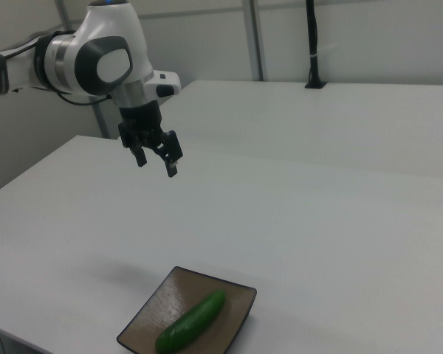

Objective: Cucumber placed on a ceramic plate

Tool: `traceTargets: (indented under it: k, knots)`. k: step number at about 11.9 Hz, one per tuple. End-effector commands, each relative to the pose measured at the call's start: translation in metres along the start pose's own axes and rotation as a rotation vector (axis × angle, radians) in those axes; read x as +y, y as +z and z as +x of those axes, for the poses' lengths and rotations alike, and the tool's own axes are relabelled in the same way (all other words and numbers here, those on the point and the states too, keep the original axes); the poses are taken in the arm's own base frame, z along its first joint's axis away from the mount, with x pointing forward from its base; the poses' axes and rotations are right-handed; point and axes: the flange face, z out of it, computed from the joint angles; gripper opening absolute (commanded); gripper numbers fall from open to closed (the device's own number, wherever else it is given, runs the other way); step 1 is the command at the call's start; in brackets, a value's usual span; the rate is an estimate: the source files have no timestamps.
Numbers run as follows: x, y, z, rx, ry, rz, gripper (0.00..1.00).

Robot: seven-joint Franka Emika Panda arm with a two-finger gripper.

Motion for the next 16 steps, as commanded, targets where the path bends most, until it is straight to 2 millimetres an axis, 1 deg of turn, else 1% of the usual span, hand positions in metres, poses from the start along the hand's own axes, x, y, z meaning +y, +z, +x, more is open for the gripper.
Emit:
traceTargets:
  k: [1, 2, 5, 6, 9, 12, 13, 16]
  knots:
    - [-0.002, 0.003, 0.014, -0.028, -0.004, -0.020, 1.00]
    - [-0.003, 0.004, 0.022, -0.038, -0.001, -0.021, 1.00]
    - [-0.003, 0.000, 0.025, -0.035, -0.001, -0.019, 1.00]
    - [-0.008, -0.002, 0.023, -0.025, -0.013, -0.027, 1.00]
    - [0.001, -0.007, 0.023, -0.013, 0.001, -0.040, 1.00]
    - [0.007, -0.014, 0.012, 0.012, -0.005, -0.030, 1.00]
    - [0.009, -0.016, 0.009, 0.013, -0.003, -0.029, 1.00]
    - [0.008, -0.015, 0.010, 0.012, -0.003, -0.028, 1.00]
